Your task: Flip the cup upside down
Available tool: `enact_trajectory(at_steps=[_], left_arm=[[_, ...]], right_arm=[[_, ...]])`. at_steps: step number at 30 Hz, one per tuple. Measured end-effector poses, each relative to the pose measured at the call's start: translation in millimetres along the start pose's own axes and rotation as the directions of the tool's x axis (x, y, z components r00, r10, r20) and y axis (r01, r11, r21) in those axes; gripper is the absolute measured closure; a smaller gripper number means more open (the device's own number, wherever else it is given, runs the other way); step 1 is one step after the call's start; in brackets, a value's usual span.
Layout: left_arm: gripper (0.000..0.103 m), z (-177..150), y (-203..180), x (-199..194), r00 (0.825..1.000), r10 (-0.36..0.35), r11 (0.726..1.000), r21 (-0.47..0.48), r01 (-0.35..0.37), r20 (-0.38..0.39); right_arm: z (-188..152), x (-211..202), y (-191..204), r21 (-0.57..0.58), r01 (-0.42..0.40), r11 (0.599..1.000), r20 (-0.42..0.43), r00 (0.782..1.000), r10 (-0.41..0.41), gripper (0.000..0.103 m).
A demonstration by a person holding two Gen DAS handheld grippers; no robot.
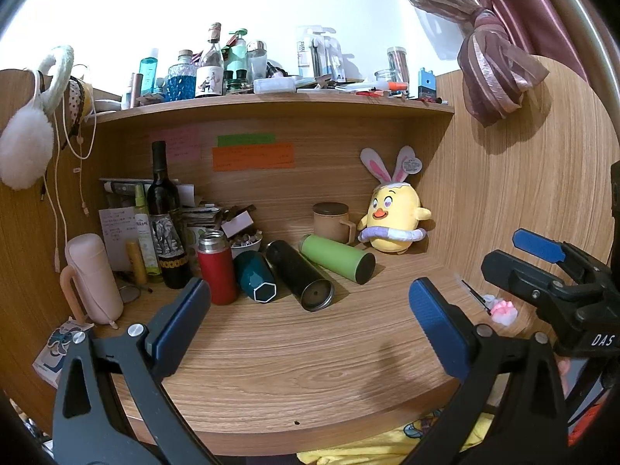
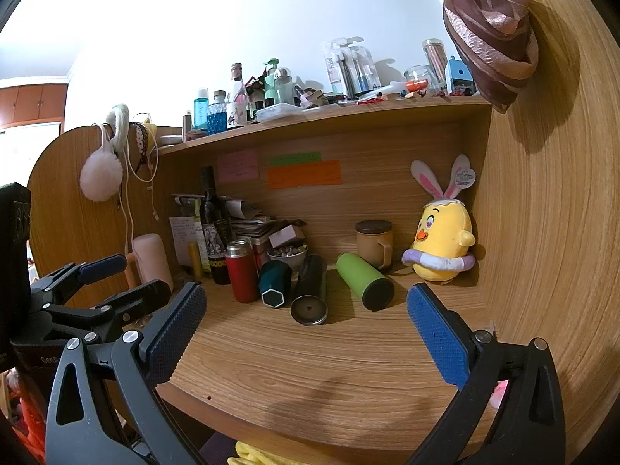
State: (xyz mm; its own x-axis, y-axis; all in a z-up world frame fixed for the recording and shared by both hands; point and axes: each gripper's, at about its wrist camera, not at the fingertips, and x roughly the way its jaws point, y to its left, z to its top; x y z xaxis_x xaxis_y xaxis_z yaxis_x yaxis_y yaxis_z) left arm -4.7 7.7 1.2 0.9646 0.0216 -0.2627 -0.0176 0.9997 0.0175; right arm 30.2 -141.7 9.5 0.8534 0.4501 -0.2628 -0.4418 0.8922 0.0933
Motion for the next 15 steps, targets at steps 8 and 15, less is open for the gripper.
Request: enact_trajectory(at_steps=[8, 15], left_arm=[[0.0, -0.7, -0.2, -0.1, 1.0, -0.001, 1.0, -0.002, 0.001, 0.0], [0.0, -0.4, 0.3, 0.0, 1.0, -0.002, 1.0, -0.001, 0.002, -0.001]], right_arm=[[-0.1, 0.7, 0.4, -0.001, 0.0, 1.0, -0.001, 1.0, 0.0, 0.0], [0.0, 0.9, 0.6, -0.004, 0.001, 1.0, -0.001, 1.0, -0.001, 0.0]])
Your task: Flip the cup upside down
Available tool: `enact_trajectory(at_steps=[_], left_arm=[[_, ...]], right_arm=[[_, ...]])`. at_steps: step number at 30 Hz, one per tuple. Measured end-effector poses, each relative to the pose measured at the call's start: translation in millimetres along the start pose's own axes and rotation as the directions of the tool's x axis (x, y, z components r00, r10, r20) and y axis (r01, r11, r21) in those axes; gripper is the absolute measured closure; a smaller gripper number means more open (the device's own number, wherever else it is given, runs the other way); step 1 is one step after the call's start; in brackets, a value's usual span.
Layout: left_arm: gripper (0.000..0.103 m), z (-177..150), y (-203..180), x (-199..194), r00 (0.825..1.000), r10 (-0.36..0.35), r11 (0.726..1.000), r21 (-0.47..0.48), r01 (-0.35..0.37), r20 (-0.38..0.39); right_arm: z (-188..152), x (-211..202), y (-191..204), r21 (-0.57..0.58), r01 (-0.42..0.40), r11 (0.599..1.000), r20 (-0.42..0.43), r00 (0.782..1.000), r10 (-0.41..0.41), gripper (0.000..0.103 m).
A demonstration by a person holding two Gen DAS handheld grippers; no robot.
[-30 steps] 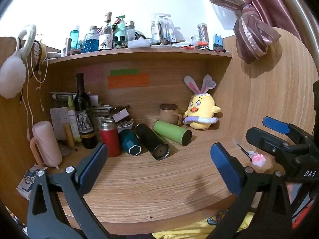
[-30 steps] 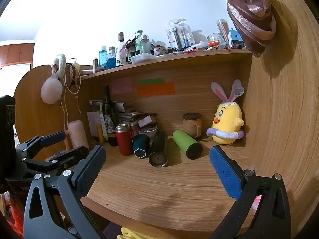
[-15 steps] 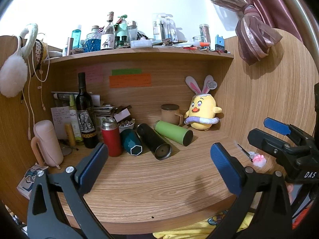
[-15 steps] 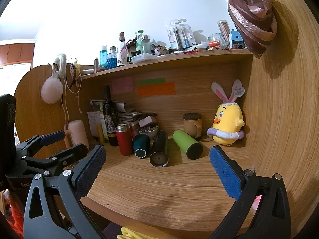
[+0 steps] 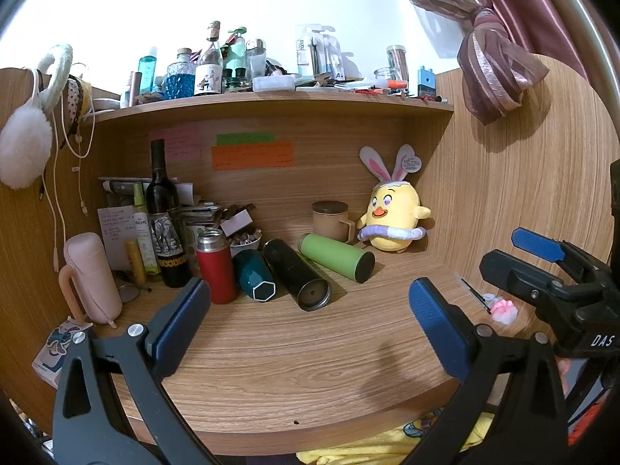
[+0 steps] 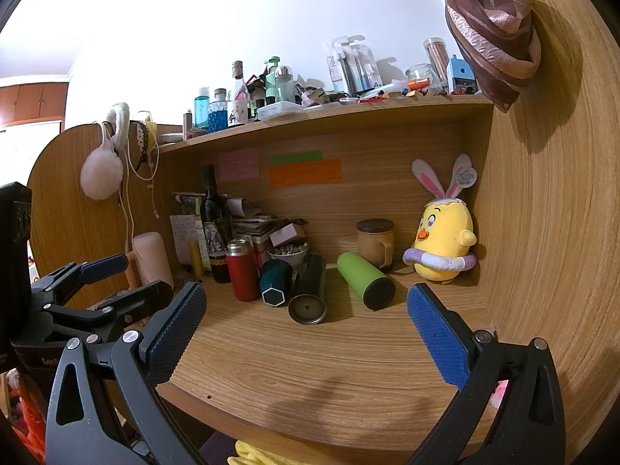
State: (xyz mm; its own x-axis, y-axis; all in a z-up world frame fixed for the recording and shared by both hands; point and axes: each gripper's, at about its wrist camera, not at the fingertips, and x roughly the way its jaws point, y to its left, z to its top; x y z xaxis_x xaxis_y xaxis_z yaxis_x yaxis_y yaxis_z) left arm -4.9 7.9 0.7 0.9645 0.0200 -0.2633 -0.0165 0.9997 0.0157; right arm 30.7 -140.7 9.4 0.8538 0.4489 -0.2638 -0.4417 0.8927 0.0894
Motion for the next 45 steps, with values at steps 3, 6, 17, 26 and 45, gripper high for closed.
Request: enact_trajectory(at_steps=[3, 6, 17, 26, 45], left_arm=[[0.0, 0, 1, 0, 1.0, -0.002, 1.0, 0.0, 0.002, 0.0], [0.0, 0, 1, 0, 1.0, -0.002, 1.0, 0.0, 0.002, 0.0], [0.0, 1, 1, 0, 1.0, -0.003, 1.0, -0.003, 0.003, -0.001], [0.0, 1, 1, 0, 1.0, -0.004, 1.0, 0.0, 0.004, -0.001], [0.0, 14, 4, 83, 0.986, -0.062, 0.998, -0.025, 0.059, -0.152]], right_arm=[[0, 0, 0, 0.0, -0.001, 1.0, 0.0, 1.0, 0.001, 0.0], [0, 0, 1, -0.001, -0.001, 1.0, -0.001, 1.0, 0.001, 0.0], [0, -1, 0, -0.003, 0.0, 1.0, -0.001, 1.0, 0.0, 0.0], [1, 0, 0, -0.003, -0.001, 1.0, -0.001, 1.0, 0.001, 0.0], [-12, 32, -26, 0.035, 0.057, 0.998, -0.057, 0.997, -0.055, 0.0]])
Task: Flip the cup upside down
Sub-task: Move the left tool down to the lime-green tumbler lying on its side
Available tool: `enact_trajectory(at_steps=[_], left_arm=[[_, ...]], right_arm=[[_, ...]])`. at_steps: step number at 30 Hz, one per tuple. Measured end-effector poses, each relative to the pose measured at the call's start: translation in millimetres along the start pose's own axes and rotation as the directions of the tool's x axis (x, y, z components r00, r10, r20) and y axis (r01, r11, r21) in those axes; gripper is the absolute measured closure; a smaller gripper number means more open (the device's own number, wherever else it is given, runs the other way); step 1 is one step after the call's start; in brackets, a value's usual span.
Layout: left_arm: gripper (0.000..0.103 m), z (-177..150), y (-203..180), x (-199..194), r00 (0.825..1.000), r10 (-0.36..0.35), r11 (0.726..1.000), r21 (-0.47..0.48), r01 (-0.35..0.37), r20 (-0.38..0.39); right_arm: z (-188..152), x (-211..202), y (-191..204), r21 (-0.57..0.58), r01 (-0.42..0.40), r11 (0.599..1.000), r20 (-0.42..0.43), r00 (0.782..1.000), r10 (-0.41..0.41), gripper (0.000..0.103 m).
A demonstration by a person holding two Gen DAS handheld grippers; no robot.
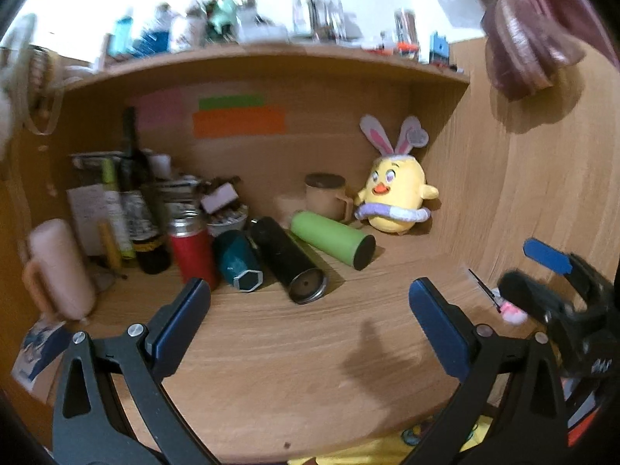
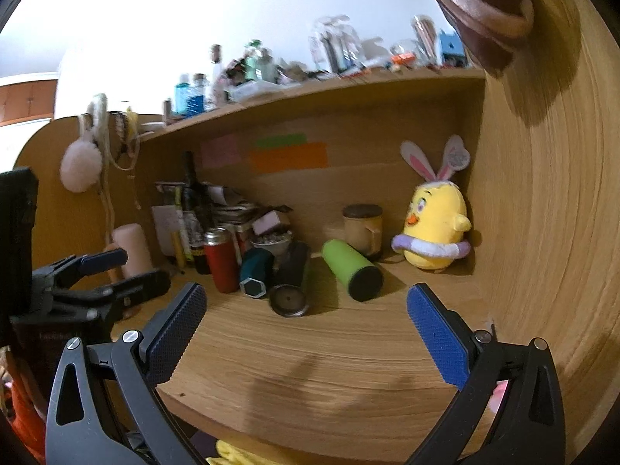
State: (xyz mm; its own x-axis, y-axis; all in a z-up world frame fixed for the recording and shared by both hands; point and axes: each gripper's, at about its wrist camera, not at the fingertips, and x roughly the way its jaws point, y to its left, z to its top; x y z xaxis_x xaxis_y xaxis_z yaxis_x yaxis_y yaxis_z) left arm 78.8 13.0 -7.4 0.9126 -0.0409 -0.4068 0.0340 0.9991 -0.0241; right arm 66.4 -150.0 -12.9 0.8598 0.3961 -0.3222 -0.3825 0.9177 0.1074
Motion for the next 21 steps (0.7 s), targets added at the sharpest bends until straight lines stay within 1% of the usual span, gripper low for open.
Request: enact_trajectory(at_steps=[2, 4, 7, 9, 10, 12, 14, 16, 17, 19, 20, 21], left_arm=[[0.0, 16, -1, 27, 0.998, -0.038, 0.999, -0.004, 0.038, -0.047], [0.0, 33, -4, 59, 0.992, -0.071, 0.997, -0.014, 0.07, -0.1], [0.0, 55, -16, 115, 0.977, -0.091, 0.996, -0.013, 0.09, -0.193], [0.0, 63, -26, 150, 0.963, -0.087, 0.996, -0.006, 0.088, -0.253], [0.0, 66, -30, 168, 0.953, -0.092, 0.996, -0.011, 0.093, -0.29], [0.0, 68, -35, 208, 0.917, -0.114, 0.993, -0.049, 0.103, -0.381], [0.001, 66, -36, 242, 0.879, -0.133, 0.99, -0.105, 0.095, -0.459], [0.016, 63, -39, 267, 0.85, -0.14, 0.988, -0.134, 0.083, -0.508], [0.018, 62, -41, 282, 0.827, -0.143, 0.987, -0.142, 0.078, -0.543], [0.018, 57, -43, 303, 0.8, -0.13, 0.987, -0.15, 0.05, -0.586], [0.018, 54, -43, 312, 0.789, -0.117, 0.988, -0.15, 0.032, -0.604], [0.017, 52, -43, 318, 0.779, -0.123, 0.986, -0.162, 0.028, -0.615]], right_arm=[[0, 8, -12, 0.021, 0.018, 1.0, -0.009, 1.0, -0.017, 0.0], [-2, 18, -31, 0.051, 0.037, 0.998, -0.017, 0.999, -0.036, 0.0], [-3, 28, -52, 0.087, 0.055, 0.995, -0.03, 0.998, -0.053, 0.0], [-4, 35, -65, 0.107, 0.066, 0.992, -0.042, 0.997, -0.062, 0.0], [-4, 38, -70, 0.116, 0.068, 0.991, -0.048, 0.997, -0.063, 0.0], [-5, 45, -82, 0.134, 0.07, 0.989, -0.06, 0.996, -0.062, 0.0], [-6, 50, -89, 0.142, 0.071, 0.987, -0.069, 0.996, -0.062, 0.0], [-7, 54, -96, 0.148, 0.072, 0.986, -0.075, 0.995, -0.061, 0.0], [-7, 56, -99, 0.152, 0.07, 0.986, -0.077, 0.995, -0.059, 0.0], [-9, 59, -103, 0.156, 0.07, 0.985, -0.084, 0.995, -0.057, 0.0], [-9, 61, -105, 0.159, 0.071, 0.985, -0.086, 0.995, -0.058, 0.0], [-9, 62, -107, 0.162, 0.071, 0.984, -0.089, 0.994, -0.057, 0.0]])
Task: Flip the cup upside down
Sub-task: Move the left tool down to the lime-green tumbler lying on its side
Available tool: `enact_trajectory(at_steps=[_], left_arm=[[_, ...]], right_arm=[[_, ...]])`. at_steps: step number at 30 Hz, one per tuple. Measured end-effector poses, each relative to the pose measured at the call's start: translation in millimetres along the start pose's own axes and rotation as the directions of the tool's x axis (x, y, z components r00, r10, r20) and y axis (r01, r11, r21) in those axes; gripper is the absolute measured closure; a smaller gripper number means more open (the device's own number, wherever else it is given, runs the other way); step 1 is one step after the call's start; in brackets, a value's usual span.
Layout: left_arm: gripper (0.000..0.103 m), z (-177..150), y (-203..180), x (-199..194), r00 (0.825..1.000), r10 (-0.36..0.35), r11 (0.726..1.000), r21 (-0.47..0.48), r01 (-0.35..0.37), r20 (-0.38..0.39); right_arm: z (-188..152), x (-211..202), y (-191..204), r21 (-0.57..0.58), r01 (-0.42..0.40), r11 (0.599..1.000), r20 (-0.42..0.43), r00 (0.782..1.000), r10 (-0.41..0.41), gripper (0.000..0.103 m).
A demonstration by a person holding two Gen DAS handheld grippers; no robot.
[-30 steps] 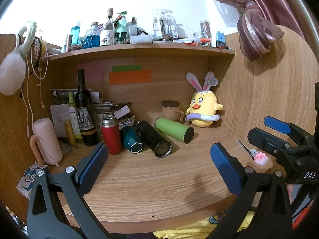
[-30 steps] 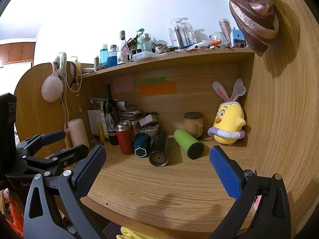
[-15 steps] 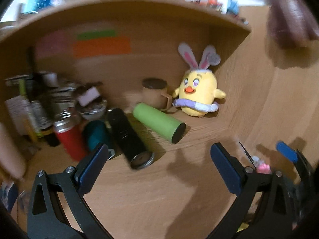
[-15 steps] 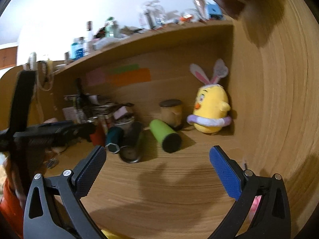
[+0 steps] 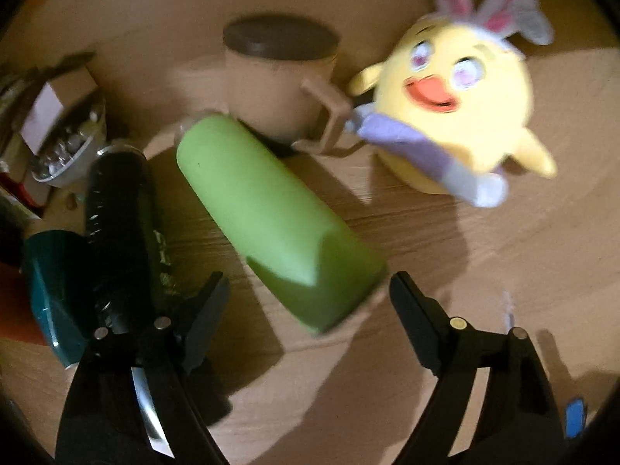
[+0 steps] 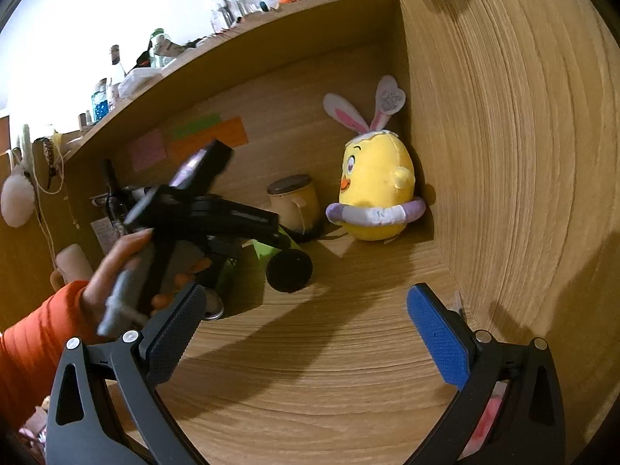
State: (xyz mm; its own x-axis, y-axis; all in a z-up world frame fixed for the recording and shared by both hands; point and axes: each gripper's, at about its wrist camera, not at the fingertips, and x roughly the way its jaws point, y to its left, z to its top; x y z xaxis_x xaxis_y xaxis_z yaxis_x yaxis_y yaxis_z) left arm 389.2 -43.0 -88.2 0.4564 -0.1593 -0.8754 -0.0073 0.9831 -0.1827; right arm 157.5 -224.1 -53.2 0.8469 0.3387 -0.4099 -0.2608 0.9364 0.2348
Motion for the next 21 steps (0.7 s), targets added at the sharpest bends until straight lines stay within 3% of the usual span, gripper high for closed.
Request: enact_trajectory(at_steps=[7, 15, 18, 21], left_arm=[[0.017, 13, 0, 23, 0.996, -0.053, 0.995, -0.093, 0.047, -0.065], [0.013, 20, 12, 41, 0.993, -0.083, 0.973, -0.223, 0.061, -0.088], [0.016, 18, 22, 52, 0.985, -0.131, 0.953, -0.289, 0.093, -0.114], [0.018, 16, 21, 51, 0.99, -0.108, 0.95, -0.302, 0.075, -0.094]], right_arm=[[-1, 2, -7, 0.02, 0.003, 1.0, -0.011, 1.0, -0.003, 0.0], [-2, -1, -9, 0.025, 0.008, 1.0, -0.01, 1.0, -0.008, 0.0], [-2, -3, -8, 0.021, 0.011, 1.0, -0.004, 1.0, -0.011, 0.0], [-2, -6, -6, 0.018, 0.014, 1.0, 0.001, 1.0, -0.014, 0.0]])
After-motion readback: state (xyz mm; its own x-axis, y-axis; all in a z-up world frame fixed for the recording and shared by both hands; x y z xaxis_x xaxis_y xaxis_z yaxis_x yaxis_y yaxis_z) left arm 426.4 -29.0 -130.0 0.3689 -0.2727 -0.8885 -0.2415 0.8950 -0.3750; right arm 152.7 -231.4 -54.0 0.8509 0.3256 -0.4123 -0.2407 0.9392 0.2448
